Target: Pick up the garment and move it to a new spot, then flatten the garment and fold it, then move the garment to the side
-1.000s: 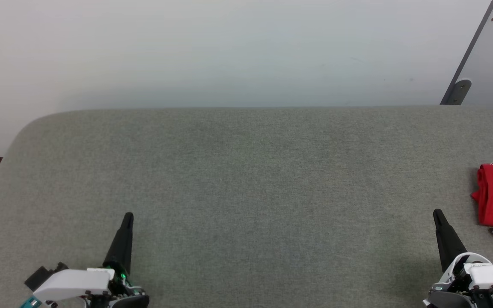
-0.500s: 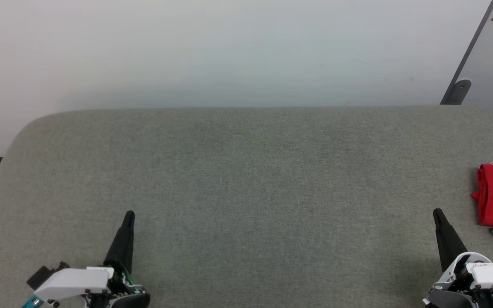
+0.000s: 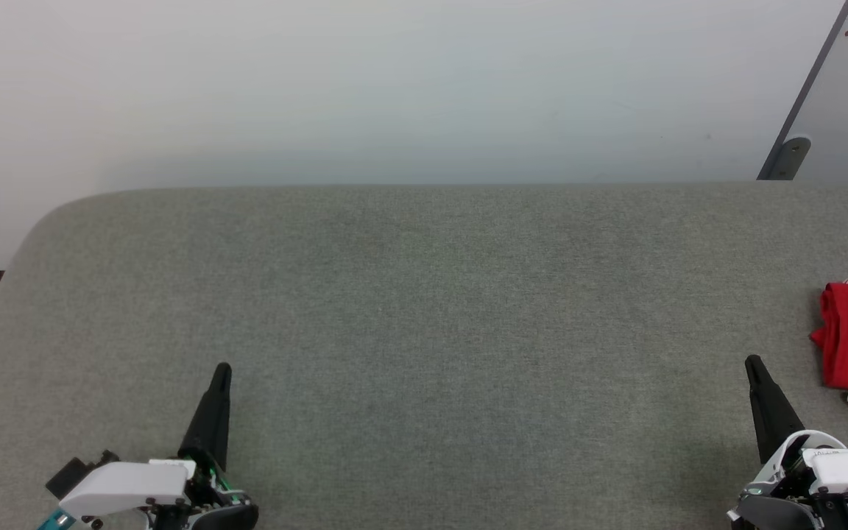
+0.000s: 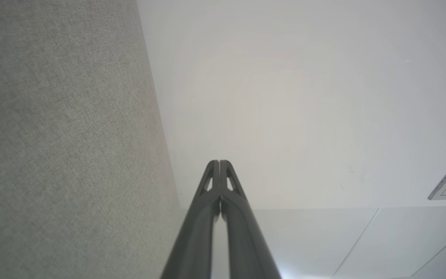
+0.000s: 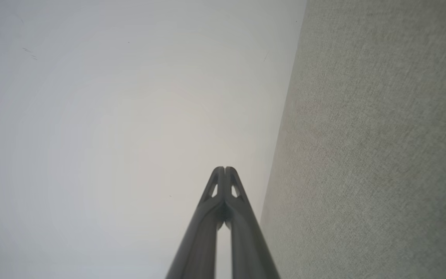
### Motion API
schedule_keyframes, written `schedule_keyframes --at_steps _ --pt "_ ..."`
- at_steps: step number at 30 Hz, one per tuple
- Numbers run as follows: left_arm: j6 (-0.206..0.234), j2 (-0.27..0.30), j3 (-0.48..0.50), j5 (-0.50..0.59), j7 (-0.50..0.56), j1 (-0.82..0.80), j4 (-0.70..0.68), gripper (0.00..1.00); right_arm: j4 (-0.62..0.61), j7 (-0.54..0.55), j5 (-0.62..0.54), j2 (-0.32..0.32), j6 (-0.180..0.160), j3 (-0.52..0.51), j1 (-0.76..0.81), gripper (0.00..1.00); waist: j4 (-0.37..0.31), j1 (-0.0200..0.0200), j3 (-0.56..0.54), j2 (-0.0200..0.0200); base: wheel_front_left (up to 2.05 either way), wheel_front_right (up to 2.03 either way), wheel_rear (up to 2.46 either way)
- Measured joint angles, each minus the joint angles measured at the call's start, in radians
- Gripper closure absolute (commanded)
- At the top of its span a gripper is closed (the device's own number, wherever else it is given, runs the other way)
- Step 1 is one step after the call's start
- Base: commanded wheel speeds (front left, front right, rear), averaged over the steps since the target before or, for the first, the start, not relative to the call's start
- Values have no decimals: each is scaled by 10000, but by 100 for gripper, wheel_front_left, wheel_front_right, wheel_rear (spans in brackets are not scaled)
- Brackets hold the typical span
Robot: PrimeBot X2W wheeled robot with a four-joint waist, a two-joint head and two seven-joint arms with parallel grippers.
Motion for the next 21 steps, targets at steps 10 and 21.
schedule_keyframes --at_steps 10,21 --pt "0 -10 13 10 4 -1 0 100 2 2 -17 8 0 -21 -1 100 0 0 0 0 0 0 0" --pt "0 -17 27 13 35 -2 0 100 2 6 -29 15 0 -42 -1 100 0 0 0 0 0 0 0"
